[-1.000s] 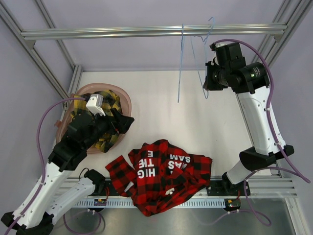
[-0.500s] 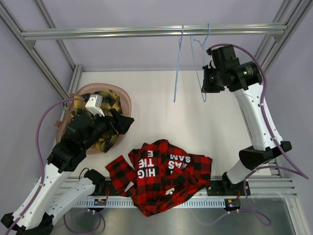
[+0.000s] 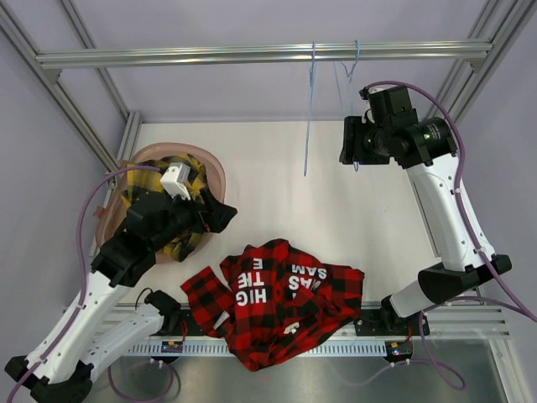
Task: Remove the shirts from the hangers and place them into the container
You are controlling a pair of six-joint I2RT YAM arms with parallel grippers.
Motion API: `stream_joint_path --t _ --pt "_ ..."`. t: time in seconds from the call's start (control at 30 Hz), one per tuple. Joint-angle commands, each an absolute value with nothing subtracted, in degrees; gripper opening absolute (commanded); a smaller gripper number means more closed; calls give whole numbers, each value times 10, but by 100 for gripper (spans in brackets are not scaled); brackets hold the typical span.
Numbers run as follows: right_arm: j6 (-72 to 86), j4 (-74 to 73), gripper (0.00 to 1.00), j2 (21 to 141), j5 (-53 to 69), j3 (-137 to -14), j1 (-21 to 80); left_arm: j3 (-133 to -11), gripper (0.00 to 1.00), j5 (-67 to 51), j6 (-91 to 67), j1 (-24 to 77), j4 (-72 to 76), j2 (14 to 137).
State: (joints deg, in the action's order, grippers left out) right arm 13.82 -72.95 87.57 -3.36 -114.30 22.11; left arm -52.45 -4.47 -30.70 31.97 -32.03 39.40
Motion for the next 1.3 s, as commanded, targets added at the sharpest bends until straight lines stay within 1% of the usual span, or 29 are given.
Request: stream_joint_path --t 0.0,0.07,0.1,0.13,0.3,0.43,0.6,0.67,0.73,0.97,1.1,1.27 --pt "125 -738 66 840 -35 -1164 221 -505 95 -97 -287 322 -321 403" --pt "127 -745 72 824 -52 -1172 221 -483 96 -121 -287 321 -320 403" --pt "127 -747 77 816 -54 -1175 221 -474 96 -130 -295 321 -320 403" --pt "127 -747 79 808 -57 -1175 221 -463 97 -137 -301 322 -317 403" --pt "129 -742 83 744 -62 -1165 221 -384 96 -180 -336 323 -311 390" --pt "127 -729 84 697 -38 -1143 221 -359 95 -194 -378 353 -300 388" --pt "121 -717 85 646 -4 -1129 221 -362 95 -120 -444 452 -287 445" --pt "120 -716 85 627 8 -1127 221 -348 95 -91 -468 482 -260 470" --pt "120 -715 85 610 32 -1121 221 -335 95 -77 -499 495 -239 485" --pt "116 -695 85 564 59 -1067 221 -300 97 43 -543 536 -246 526" --pt "117 -681 86 557 77 -1042 221 -325 97 90 -558 583 -245 591" --pt "115 -674 86 551 77 -1032 221 -375 99 120 -571 660 -217 740"
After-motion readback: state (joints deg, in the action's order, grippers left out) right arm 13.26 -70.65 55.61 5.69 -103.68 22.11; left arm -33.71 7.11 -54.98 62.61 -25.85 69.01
